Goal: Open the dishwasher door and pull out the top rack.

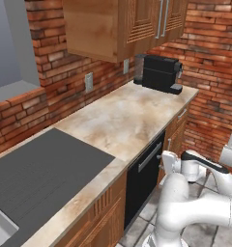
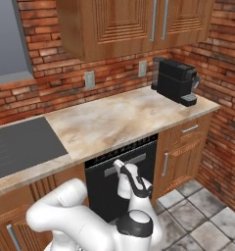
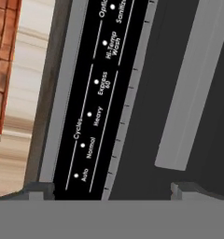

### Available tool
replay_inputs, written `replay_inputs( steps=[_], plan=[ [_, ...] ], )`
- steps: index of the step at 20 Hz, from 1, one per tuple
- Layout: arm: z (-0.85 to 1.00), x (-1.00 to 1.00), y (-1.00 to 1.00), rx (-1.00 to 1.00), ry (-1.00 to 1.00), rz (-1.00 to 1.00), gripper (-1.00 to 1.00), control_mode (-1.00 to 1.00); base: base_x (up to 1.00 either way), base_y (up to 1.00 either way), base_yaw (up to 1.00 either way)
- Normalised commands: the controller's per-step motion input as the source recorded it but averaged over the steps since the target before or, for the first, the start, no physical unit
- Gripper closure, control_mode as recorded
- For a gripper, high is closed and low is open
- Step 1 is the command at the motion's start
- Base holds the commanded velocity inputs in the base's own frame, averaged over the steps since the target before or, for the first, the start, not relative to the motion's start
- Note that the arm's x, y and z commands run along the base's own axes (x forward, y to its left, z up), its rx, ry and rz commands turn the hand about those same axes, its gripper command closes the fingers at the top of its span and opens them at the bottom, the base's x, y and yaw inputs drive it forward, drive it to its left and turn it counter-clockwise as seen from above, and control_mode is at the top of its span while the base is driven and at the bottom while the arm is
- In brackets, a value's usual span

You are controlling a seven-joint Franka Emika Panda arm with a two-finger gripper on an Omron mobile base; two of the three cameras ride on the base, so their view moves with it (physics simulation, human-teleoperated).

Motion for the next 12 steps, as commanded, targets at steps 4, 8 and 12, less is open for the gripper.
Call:
replay_inputs(
  steps=[4, 8, 12],
  plan=[
    [-0.20, 0.19, 0.00, 0.03, 0.00, 0.02, -1.00, -1.00, 0.00, 0.00, 0.00],
    [-0.16, 0.20, 0.00, 0.03, -0.01, 0.02, -1.00, -1.00, 0.00, 0.00, 0.00],
    [-0.14, 0.18, 0.00, 0.02, -0.02, 0.02, -1.00, -1.00, 0.00, 0.00, 0.00]
  ],
)
